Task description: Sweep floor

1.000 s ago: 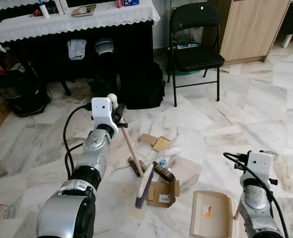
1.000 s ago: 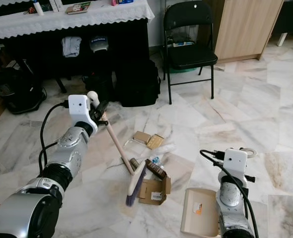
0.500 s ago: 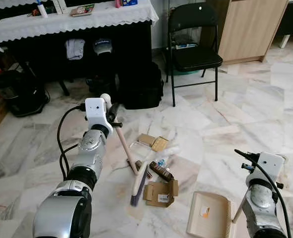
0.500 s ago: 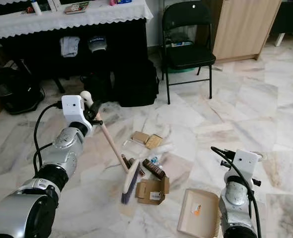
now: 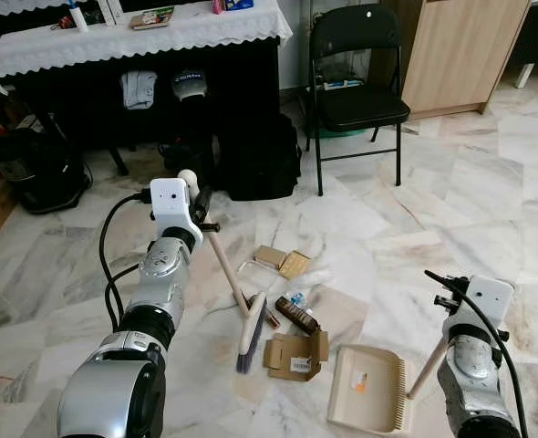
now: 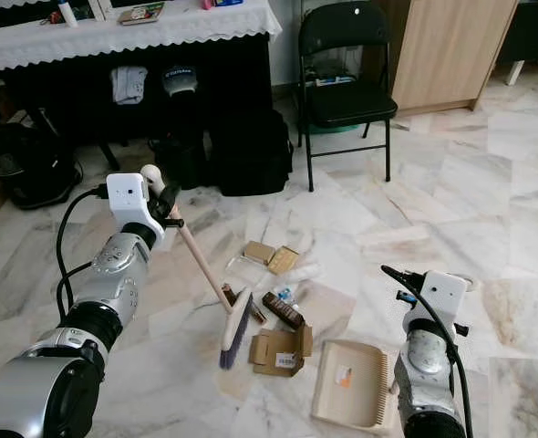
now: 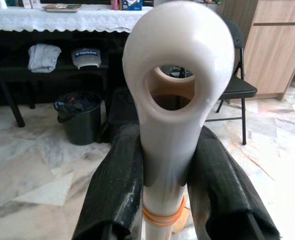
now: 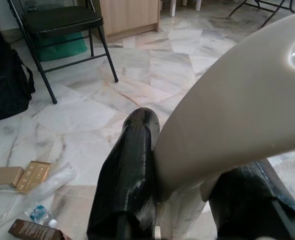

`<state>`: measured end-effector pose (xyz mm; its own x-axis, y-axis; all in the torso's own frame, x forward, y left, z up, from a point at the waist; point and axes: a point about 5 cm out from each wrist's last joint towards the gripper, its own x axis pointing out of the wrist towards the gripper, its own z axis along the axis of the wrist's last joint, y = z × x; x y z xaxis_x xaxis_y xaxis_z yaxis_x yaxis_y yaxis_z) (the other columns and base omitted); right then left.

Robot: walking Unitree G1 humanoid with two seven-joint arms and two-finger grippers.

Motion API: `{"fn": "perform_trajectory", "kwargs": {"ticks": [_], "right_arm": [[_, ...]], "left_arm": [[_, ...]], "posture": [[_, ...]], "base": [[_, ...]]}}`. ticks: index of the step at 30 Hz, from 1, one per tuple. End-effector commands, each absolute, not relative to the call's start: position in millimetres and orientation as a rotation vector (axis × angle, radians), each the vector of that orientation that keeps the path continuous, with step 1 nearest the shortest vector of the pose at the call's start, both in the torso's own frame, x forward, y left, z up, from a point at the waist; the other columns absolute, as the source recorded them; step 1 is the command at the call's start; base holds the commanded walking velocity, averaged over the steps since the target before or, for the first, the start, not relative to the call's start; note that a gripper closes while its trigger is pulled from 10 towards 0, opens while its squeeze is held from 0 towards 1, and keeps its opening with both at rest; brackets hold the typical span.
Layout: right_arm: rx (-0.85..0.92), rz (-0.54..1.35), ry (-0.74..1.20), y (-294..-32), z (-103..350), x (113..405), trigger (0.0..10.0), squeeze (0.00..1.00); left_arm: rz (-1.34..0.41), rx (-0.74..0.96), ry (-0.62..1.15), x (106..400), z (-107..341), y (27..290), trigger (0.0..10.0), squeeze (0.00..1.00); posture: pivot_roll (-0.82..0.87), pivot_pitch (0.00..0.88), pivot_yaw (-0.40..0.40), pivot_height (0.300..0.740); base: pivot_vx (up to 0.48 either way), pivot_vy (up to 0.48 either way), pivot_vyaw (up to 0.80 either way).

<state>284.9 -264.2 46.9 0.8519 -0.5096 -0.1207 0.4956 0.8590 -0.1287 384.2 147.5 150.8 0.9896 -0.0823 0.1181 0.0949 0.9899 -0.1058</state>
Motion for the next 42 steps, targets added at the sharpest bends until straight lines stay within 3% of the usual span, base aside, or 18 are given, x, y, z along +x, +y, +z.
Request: {"fn": "perform_trajectory", "kwargs": {"ticks": [1,15,25,42], "right_arm": [[-0.09,-0.521,0.126,-262.5,52.0,289.6,10.0,0.0],[-0.097,-0.522,0.172,-263.0,40.5,280.9,10.0,0.0],[-0.11,-0.515,0.171,-266.1,40.9,277.7,10.0,0.0],[-0.128,-0.498,0.175,-267.9,41.5,274.9,10.0,0.0]], "left_arm": [[-0.072,-0.109,-0.186,388.4,168.8,153.6,10.0,0.0],[-0.059,-0.082,-0.138,384.3,154.5,159.8,10.0,0.0],[-0.079,0.04,-0.05,373.0,123.9,158.7,10.0,0.0],[-0.041,-0.016,0.113,351.8,76.9,155.3,10.0,0.0]], "posture": [[-0.07,0.0,0.095,0.74],[-0.07,0.0,0.092,0.74],[-0.09,0.005,0.074,0.74],[-0.1,0.032,0.048,0.74]], "base": [[0.0,0.0,0.0],[0.0,0.0,0.0],[0.0,0.0,0.0],[0.0,0.0,0.0]]}}
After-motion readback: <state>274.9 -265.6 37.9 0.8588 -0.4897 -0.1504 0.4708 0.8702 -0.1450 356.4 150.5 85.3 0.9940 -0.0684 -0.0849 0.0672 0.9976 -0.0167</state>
